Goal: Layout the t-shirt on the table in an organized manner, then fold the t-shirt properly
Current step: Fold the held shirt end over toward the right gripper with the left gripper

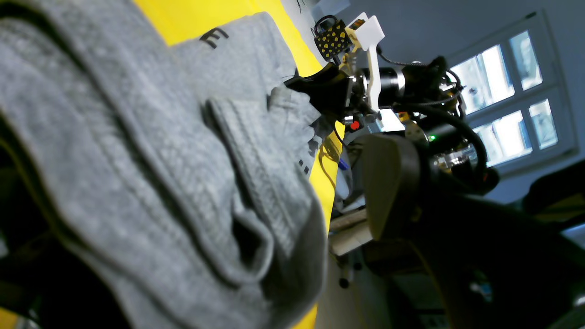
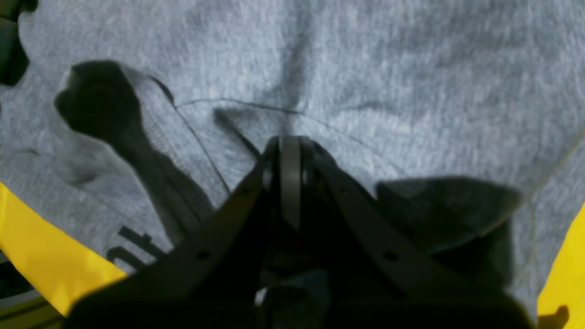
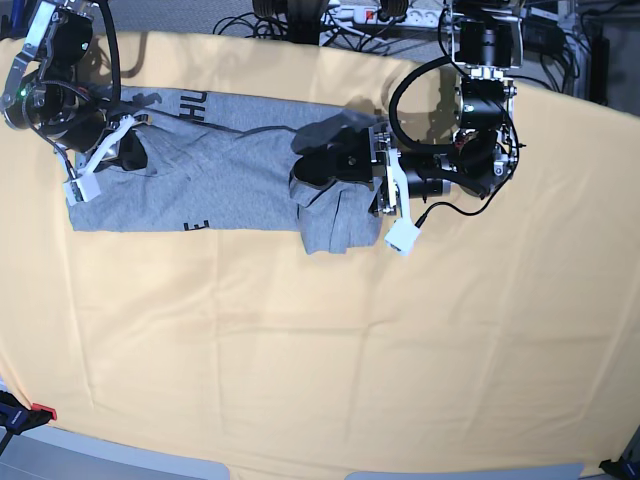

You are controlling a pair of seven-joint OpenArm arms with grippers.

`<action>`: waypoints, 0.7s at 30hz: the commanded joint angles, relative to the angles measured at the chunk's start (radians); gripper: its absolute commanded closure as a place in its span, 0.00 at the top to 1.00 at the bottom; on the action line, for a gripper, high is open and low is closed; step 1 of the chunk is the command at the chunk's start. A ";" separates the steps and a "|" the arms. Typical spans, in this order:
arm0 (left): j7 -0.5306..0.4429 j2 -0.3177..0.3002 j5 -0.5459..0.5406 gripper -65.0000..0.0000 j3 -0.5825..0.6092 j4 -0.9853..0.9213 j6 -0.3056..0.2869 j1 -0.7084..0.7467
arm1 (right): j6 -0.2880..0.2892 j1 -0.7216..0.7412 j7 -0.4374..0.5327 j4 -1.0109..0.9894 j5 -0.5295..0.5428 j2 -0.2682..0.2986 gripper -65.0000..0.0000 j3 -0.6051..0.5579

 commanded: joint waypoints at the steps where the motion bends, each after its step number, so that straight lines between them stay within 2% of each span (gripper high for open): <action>1: -0.015 0.007 -0.033 0.76 0.000 0.041 -0.005 -0.023 | 0.005 0.008 0.014 0.015 0.018 0.014 0.00 0.005; 4: -0.015 0.012 -0.033 0.76 0.000 0.100 -0.032 -0.022 | 0.005 0.008 0.014 0.015 0.018 0.014 0.00 0.005; 15: -0.015 0.017 -0.033 0.76 0.003 0.124 -0.033 -0.014 | 0.005 0.008 0.015 0.015 0.018 0.014 0.00 0.005; 21: -0.015 0.017 -0.033 0.76 0.061 0.124 -0.037 -0.018 | 0.005 0.008 0.015 0.015 0.018 0.014 0.00 0.005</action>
